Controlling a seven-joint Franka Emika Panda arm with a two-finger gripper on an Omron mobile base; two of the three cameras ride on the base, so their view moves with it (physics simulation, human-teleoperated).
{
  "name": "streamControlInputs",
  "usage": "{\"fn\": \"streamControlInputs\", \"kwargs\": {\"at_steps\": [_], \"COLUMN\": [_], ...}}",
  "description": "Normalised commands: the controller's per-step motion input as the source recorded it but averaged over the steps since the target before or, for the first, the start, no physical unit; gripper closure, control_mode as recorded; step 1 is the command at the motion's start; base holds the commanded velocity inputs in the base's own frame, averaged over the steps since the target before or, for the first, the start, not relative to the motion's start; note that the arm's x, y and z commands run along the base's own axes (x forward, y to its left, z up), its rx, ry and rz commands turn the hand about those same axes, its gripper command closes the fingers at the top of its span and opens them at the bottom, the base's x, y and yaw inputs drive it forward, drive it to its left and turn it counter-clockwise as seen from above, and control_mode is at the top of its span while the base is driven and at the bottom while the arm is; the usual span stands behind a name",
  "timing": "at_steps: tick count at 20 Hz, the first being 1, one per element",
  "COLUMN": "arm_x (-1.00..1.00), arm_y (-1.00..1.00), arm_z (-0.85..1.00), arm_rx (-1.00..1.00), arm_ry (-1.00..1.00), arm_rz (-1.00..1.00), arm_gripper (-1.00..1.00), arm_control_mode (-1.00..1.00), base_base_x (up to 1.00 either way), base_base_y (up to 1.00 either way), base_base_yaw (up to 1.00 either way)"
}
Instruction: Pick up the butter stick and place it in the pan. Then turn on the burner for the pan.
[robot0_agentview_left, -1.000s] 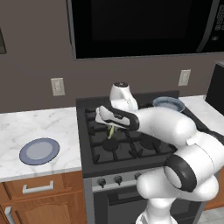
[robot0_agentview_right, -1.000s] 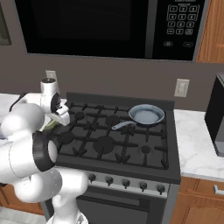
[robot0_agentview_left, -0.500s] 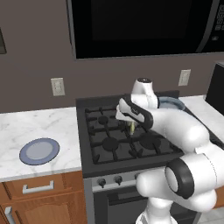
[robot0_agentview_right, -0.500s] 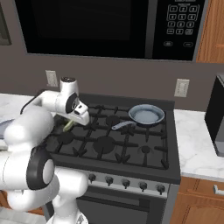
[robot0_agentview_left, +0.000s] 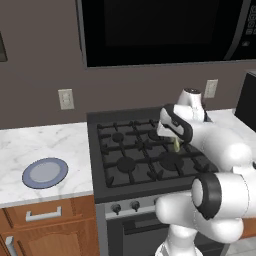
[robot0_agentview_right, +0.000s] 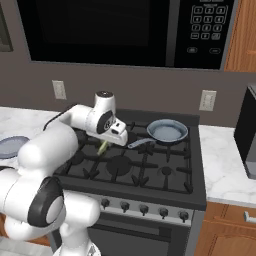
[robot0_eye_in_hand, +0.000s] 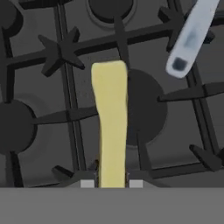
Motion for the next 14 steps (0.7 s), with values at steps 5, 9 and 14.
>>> {"fn": "streamControlInputs", "kwargs": {"at_steps": [5,9,14], "arm_x": [0.01,0.11,0.28], "arm_y": [-0.89,-0.77,-0.58], "arm_z": [0.04,0.09,0.07], "arm_rx": [0.00,-0.02,-0.04], "arm_ry": [0.00,0.02,0.02], "arm_rz": [0.04,0.03,0.01], "arm_gripper": [1.00,1.00,1.00], "arm_control_mode": [-1.00,-1.00,-1.00], "base_base_x": [0.00,0.00,0.00], "base_base_y": [0.00,0.00,0.00], "base_base_yaw": [0.00,0.00,0.00]}}
